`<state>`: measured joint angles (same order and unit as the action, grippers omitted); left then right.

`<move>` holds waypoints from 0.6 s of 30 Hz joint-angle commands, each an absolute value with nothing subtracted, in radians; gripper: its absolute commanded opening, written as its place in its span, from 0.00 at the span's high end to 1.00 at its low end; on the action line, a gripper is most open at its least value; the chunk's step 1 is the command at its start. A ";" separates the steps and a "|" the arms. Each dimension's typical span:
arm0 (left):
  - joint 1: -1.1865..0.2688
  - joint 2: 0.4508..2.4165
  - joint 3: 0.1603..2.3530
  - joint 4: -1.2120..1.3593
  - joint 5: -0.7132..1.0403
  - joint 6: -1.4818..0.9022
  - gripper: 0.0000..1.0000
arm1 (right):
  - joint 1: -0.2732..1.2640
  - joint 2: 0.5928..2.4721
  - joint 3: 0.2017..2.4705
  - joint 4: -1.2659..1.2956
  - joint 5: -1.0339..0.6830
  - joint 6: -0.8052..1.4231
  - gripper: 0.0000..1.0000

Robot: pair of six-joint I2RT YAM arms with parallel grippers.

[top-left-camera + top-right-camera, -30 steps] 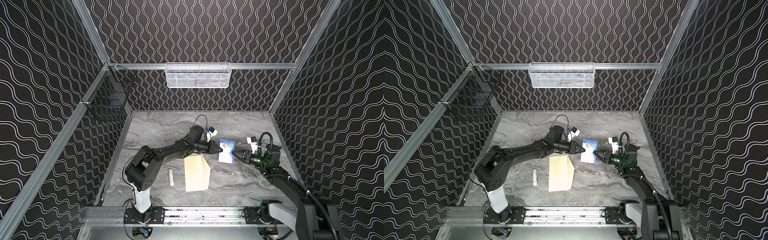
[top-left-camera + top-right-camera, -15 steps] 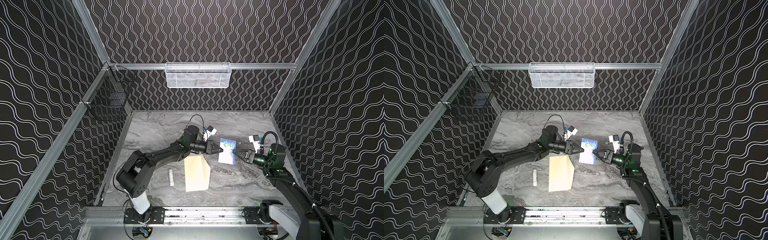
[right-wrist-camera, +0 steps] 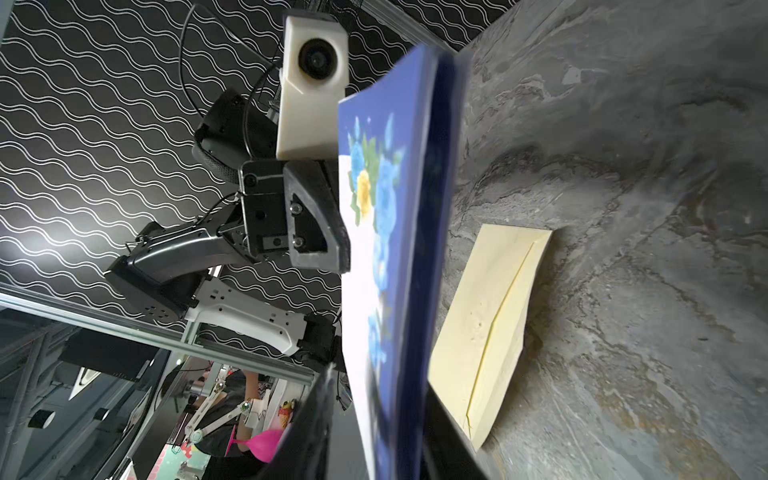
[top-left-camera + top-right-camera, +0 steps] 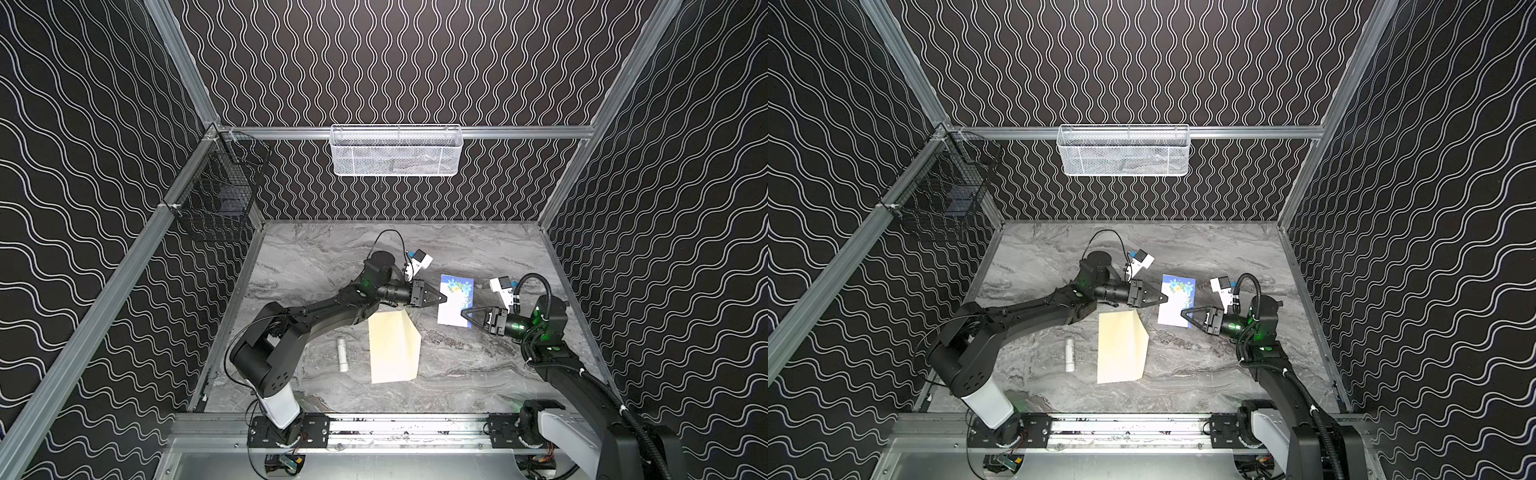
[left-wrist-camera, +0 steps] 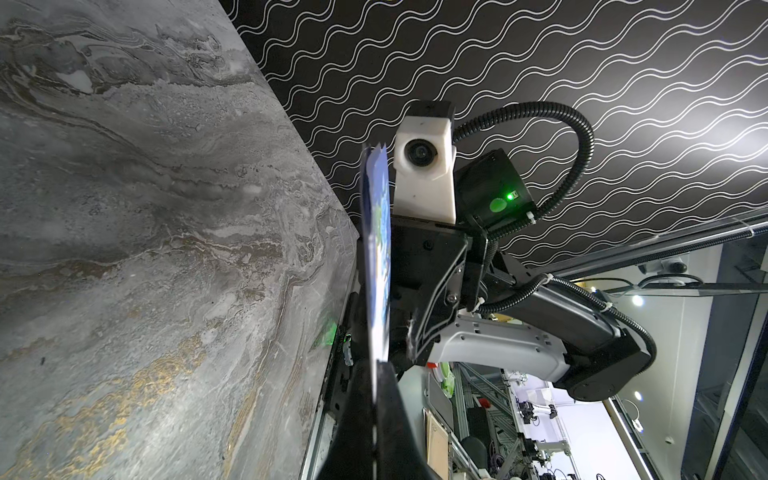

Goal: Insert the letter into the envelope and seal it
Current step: 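Carry the letter to the envelope with the right gripper while the left gripper follows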

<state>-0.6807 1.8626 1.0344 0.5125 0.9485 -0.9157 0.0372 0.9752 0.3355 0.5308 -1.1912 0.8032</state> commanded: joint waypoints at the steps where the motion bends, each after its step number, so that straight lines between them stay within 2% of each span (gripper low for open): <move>1: -0.679 1.853 1.044 0.523 0.946 -0.900 1.00 | 0.040 0.963 0.342 0.579 -1.203 0.826 0.75; 8: -0.679 1.843 1.046 0.490 0.933 -0.876 1.00 | 0.040 0.948 0.357 0.514 -1.187 0.790 0.86; 14: -0.679 1.828 1.040 0.448 0.912 -0.843 0.99 | 0.047 0.942 0.376 0.418 -1.162 0.730 0.91; 16: -0.678 1.821 1.039 0.420 0.898 -0.821 0.94 | 0.055 0.939 0.382 0.388 -1.147 0.712 0.92; 18: -0.679 1.806 1.028 0.388 0.869 -0.787 0.80 | 0.071 0.943 0.399 0.313 -1.126 0.660 0.95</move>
